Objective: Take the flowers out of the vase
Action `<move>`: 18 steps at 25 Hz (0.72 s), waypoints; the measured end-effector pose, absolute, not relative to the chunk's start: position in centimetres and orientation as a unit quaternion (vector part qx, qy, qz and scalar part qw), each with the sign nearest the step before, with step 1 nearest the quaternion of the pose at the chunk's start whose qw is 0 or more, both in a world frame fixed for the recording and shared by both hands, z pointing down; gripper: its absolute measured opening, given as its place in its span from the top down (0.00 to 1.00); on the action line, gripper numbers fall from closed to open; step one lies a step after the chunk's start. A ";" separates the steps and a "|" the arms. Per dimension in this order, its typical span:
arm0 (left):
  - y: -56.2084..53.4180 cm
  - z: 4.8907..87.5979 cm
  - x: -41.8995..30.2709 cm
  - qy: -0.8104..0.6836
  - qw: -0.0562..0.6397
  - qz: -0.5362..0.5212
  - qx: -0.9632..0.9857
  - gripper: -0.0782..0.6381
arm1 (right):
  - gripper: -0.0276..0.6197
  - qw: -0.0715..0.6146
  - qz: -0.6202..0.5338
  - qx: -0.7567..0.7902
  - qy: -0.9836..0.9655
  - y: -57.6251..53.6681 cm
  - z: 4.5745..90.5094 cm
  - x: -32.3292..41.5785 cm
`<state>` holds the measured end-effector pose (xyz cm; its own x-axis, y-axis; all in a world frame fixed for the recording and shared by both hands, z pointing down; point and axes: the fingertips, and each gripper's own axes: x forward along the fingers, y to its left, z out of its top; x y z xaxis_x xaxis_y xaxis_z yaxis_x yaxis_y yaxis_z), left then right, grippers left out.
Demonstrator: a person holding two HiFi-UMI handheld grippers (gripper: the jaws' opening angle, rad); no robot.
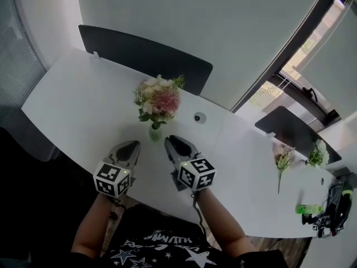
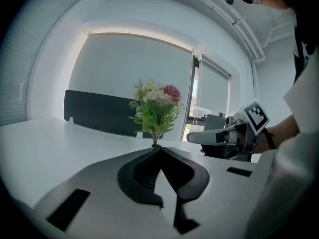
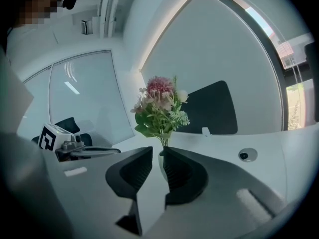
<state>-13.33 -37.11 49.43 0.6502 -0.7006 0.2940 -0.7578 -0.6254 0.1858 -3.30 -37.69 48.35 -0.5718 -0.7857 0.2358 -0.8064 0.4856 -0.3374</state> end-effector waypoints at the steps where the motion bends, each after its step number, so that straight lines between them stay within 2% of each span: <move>1: -37.6 49.7 -13.4 -0.405 0.150 0.097 0.897 0.88 | 0.87 0.025 0.212 0.460 -0.862 -38.1 48.7 -3.6; 4: -38.7 50.6 -13.5 -0.398 0.155 0.099 0.899 0.88 | 0.76 0.021 0.222 0.455 -0.862 -39.5 49.5 -4.3; 11: -40.3 52.2 -13.6 -0.385 0.172 0.099 0.902 0.88 | 0.62 0.045 0.237 0.437 -0.867 -42.5 51.7 -6.2; 18: -41.5 54.1 -13.7 -0.382 0.185 0.107 0.899 0.88 | 0.60 0.052 0.227 0.439 -0.868 -44.7 52.7 -6.8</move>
